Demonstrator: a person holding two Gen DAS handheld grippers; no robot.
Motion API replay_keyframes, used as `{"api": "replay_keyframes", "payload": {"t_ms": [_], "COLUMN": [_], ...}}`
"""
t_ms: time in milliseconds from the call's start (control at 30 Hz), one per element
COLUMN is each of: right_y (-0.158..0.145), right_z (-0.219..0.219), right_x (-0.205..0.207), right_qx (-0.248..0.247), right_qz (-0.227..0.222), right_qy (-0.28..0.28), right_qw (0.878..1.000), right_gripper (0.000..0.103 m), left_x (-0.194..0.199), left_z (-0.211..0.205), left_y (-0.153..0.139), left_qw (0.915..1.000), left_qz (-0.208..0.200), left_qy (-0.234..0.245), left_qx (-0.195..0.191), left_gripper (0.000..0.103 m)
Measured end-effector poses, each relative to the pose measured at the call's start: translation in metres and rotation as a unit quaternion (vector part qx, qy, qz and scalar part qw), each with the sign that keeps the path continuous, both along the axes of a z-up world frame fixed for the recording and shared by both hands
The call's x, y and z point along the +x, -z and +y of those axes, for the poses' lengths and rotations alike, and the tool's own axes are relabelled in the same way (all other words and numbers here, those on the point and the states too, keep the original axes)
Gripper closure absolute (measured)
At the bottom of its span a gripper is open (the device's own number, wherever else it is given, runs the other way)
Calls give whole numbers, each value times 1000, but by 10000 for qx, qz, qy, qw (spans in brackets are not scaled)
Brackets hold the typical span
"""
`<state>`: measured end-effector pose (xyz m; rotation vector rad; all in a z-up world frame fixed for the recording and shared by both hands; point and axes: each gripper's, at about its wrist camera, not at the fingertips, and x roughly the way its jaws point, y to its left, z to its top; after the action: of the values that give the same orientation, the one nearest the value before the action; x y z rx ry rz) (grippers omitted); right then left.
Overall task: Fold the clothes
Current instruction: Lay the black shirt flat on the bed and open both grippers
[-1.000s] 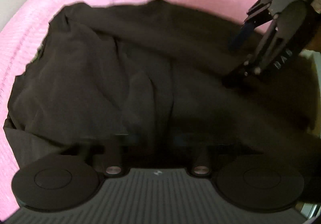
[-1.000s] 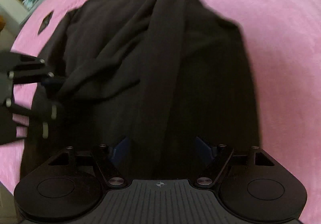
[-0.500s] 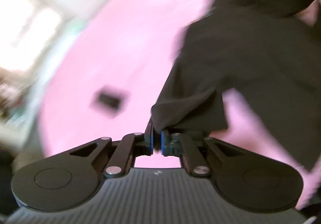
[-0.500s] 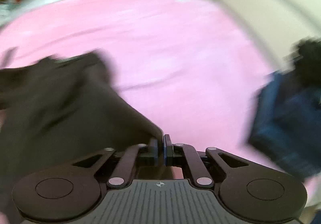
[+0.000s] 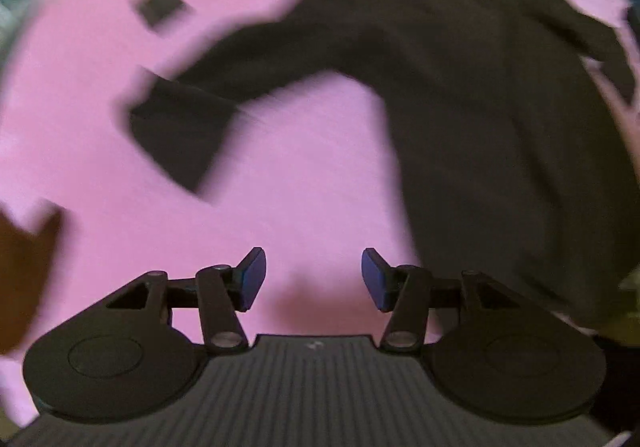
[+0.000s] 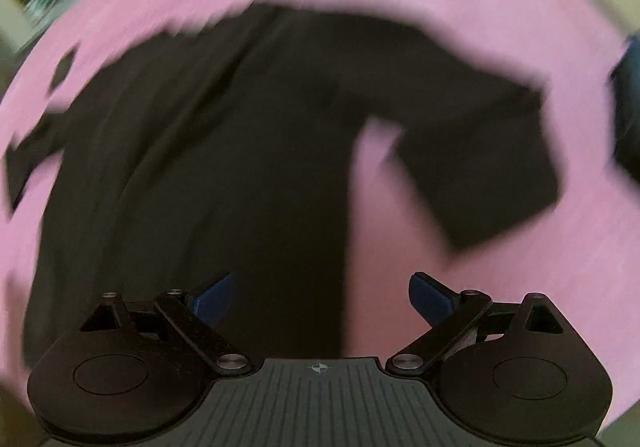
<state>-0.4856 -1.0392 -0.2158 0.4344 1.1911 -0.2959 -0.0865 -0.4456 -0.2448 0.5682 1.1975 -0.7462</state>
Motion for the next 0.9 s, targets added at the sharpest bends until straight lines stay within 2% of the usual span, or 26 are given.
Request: {"api": "replay_keyframes", "payload": {"t_ms": [100, 200, 267, 333, 367, 400, 433, 467, 500, 533, 600, 667, 767, 833, 900], "right_y": [22, 37, 43, 50, 53, 58, 63, 67, 67, 65, 48, 18, -8, -1, 16], "right_z": [33, 49, 52, 52, 51, 49, 47, 45, 40, 34, 23, 11, -22, -35, -45], "right_x": [-35, -62, -77, -83, -86, -86, -86, -85, -82, -80, -74, -75, -85, -89, -88], "right_qx": [184, 250, 285, 287, 322, 417, 520, 566, 600, 666, 589, 161, -27, -179, 7], "right_qz": [328, 474, 452, 415, 385, 360, 350, 365, 413, 480, 546, 579, 610, 841, 944], "right_qy": [-130, 128, 333, 403, 415, 413, 415, 429, 425, 387, 132, -214, 0, 198, 427], "right_qw": [9992, 9985, 9980, 9979, 9979, 9976, 9972, 9968, 9964, 9959, 9967, 9980, 9981, 9961, 9946], "right_gripper": [7, 7, 7, 10, 17, 41, 64, 68, 79, 100, 100, 100, 100, 100, 100], "left_x": [-28, -46, -57, -65, -68, -70, -70, -69, -70, -70, -70, -71, -84, -101, -110], "left_z": [-4, -3, -2, 3, 5, 7, 8, 8, 9, 12, 26, 46, 70, 75, 83], "left_y": [38, 71, 90, 96, 97, 96, 96, 96, 91, 84, 61, 35, 7, 16, 40], "left_qw": [9969, 9922, 9899, 9890, 9895, 9892, 9881, 9877, 9883, 9885, 9896, 9899, 9904, 9931, 9922], "left_qz": [735, 1169, 1345, 1385, 1325, 1308, 1352, 1363, 1316, 1277, 1173, 1176, 1169, 964, 1086], "left_qy": [19, 160, 254, 298, 320, 364, 386, 377, 391, 433, 484, 487, 564, 663, 441], "left_qx": [-276, -393, -366, -427, -485, -558, -626, -662, -669, -687, -672, -624, -470, 81, 426], "left_gripper": [52, 52, 59, 61, 69, 78, 95, 97, 98, 99, 99, 99, 103, 103, 103]}}
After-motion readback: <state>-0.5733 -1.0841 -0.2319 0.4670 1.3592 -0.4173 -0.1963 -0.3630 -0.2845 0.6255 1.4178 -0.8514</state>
